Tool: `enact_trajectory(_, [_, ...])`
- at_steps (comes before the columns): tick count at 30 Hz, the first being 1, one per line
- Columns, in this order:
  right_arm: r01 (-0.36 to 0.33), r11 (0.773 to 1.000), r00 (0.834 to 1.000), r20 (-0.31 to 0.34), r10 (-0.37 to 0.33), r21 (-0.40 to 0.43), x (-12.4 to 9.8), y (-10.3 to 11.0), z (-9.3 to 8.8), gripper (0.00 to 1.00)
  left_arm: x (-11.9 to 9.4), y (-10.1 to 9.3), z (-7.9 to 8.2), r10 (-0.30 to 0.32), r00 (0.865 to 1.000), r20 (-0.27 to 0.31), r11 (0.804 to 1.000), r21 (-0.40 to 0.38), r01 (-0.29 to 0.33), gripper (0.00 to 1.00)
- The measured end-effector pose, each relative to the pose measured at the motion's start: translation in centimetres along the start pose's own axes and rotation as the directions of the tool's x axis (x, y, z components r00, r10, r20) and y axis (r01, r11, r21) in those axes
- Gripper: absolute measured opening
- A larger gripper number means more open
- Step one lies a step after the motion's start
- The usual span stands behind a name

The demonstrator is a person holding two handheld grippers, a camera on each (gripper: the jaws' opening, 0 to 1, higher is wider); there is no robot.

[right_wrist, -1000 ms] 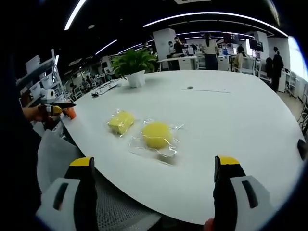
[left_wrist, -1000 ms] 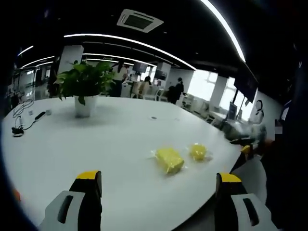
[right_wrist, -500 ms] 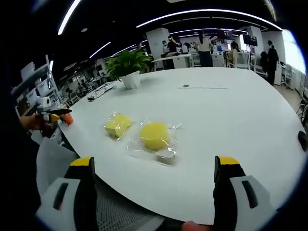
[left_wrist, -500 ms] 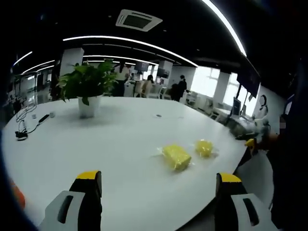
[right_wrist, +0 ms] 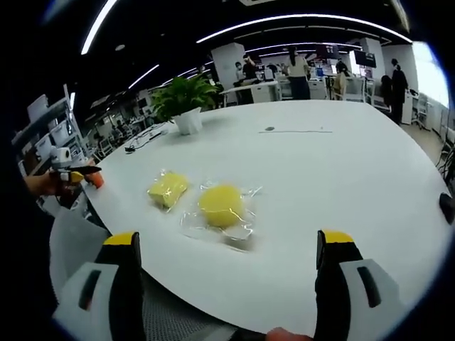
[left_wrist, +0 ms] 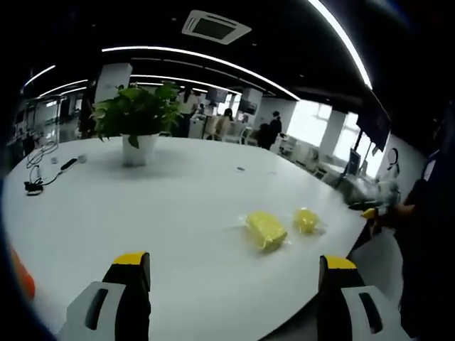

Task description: Compare the silicone blocks by pressing each to a similar depth, holding the contact briefly, and releasing to observe deformation and rebound differences across the visible hardness samples.

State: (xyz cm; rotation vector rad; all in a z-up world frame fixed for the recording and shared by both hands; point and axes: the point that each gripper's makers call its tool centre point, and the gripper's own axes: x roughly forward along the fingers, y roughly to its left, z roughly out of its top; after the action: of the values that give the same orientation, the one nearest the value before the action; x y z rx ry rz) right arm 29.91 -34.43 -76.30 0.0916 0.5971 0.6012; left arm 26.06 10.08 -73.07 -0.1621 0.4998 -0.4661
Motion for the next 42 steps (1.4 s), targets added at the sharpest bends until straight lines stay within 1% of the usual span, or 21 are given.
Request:
enact_trajectory(3, [-0.003,1.000,1.000,-0.003,0.003,-0.018,0.0,0.1,0.3,0.96,0.9,-0.1,0.2,-0.010,1.000,-0.009,1.000,-0.010,0.010,1.00])
enact_trajectory(5, [-0.004,1.000,1.000,-0.005,0.004,-0.021,0.1,0.2,0.3,0.96,1.7,-0.9,-0.1,-0.058,0.998,-0.029,0.998,-0.035,0.057,1.00])
enact_trajectory(7, [-0.010,1.000,1.000,-0.001,0.010,-0.017,0.0,0.3,0.4,0.96,2.7,-1.0,-0.3,-0.067,0.997,-0.044,0.997,-0.041,0.065,0.98])
enact_trajectory(8, [-0.017,1.000,1.000,-0.004,0.017,-0.015,0.1,0.5,0.3,0.96,3.2,-1.1,-0.7,-0.071,0.995,-0.074,0.997,-0.026,0.070,0.97])
enact_trajectory(10, [-0.022,1.000,1.000,-0.009,0.022,-0.016,0.1,0.6,0.2,0.96,4.0,-0.7,-1.3,-0.056,0.991,-0.121,0.998,-0.017,0.054,0.97])
enact_trajectory(11, [-0.024,1.000,1.000,-0.010,0.024,-0.021,0.1,0.8,0.3,0.96,4.5,-0.8,-1.1,-0.064,0.992,-0.112,0.998,-0.027,0.061,0.97])
enact_trajectory(13, [-0.021,0.999,1.000,-0.012,0.021,-0.034,0.1,0.8,0.2,0.96,5.6,-1.8,-0.3,-0.110,0.991,-0.078,0.991,-0.091,0.103,0.99])
enact_trajectory(14, [-0.025,0.999,1.000,-0.013,0.025,-0.033,0.1,0.9,0.2,0.96,6.1,-2.0,-0.1,-0.120,0.990,-0.069,0.986,-0.122,0.111,1.00])
enact_trajectory(18, [-0.031,0.999,0.999,-0.013,0.031,-0.029,0.3,1.1,0.2,0.96,8.3,-2.6,-0.4,-0.146,0.986,-0.080,0.979,-0.153,0.133,0.99])
enact_trajectory(21, [-0.040,0.999,0.999,-0.010,0.039,-0.026,0.4,1.4,0.2,0.96,9.6,-3.4,0.0,-0.180,0.981,-0.067,0.960,-0.231,0.160,0.99])
enact_trajectory(23, [-0.043,0.999,0.999,-0.010,0.042,-0.029,0.4,1.7,0.2,0.96,10.4,-3.4,0.5,-0.182,0.982,-0.055,0.952,-0.260,0.162,0.98])
enact_trajectory(26, [-0.048,0.999,0.999,-0.015,0.048,-0.024,0.5,2.0,0.0,0.96,11.8,-3.3,1.2,-0.181,0.982,-0.058,0.949,-0.272,0.158,0.95])
enact_trajectory(29, [-0.051,0.998,0.998,-0.028,0.051,-0.026,0.5,2.1,-0.4,0.96,13.2,-3.3,1.3,-0.175,0.981,-0.089,0.957,-0.248,0.148,0.92])
enact_trajectory(33, [-0.048,0.998,0.998,-0.035,0.047,-0.030,0.4,2.1,-0.6,0.96,14.7,-2.8,0.8,-0.146,0.982,-0.119,0.949,-0.297,0.105,0.88])
enact_trajectory(34, [-0.046,0.999,0.998,-0.034,0.045,-0.027,0.3,2.1,-0.7,0.96,15.2,-1.9,0.3,-0.108,0.985,-0.135,0.952,-0.298,0.063,0.85])
enact_trajectory(35, [-0.045,0.999,0.998,-0.033,0.044,-0.022,0.2,2.0,-0.7,0.96,15.6,-0.4,0.1,-0.028,0.990,-0.141,0.962,-0.272,-0.012,0.80])
enact_trajectory(36, [-0.045,0.999,0.998,-0.033,0.044,-0.016,0.2,2.0,-0.8,0.96,15.9,0.1,0.0,-0.002,0.990,-0.138,0.963,-0.267,-0.035,0.76])
enact_trajectory(37, [-0.044,0.999,0.998,-0.033,0.043,-0.011,0.2,2.0,-0.9,0.96,16.4,0.3,0.0,0.000,0.991,-0.131,0.957,-0.289,-0.038,0.74])
enact_trajectory(38, [-0.041,0.999,0.998,-0.036,0.041,-0.007,0.1,1.9,-1.0,0.96,16.8,0.5,-0.3,0.009,0.991,-0.133,0.941,-0.335,-0.054,0.72])
enact_trajectory(40, [-0.041,0.999,0.998,-0.040,0.041,-0.002,0.0,2.0,-1.0,0.96,17.9,0.0,-0.5,-0.029,0.993,-0.118,0.916,-0.401,-0.021,0.69])
enact_trajectory(42, [-0.039,0.999,0.998,-0.040,0.039,-0.001,0.0,2.0,-1.0,0.96,18.6,-0.8,-0.8,-0.077,0.990,-0.121,0.905,-0.424,0.019,0.69])
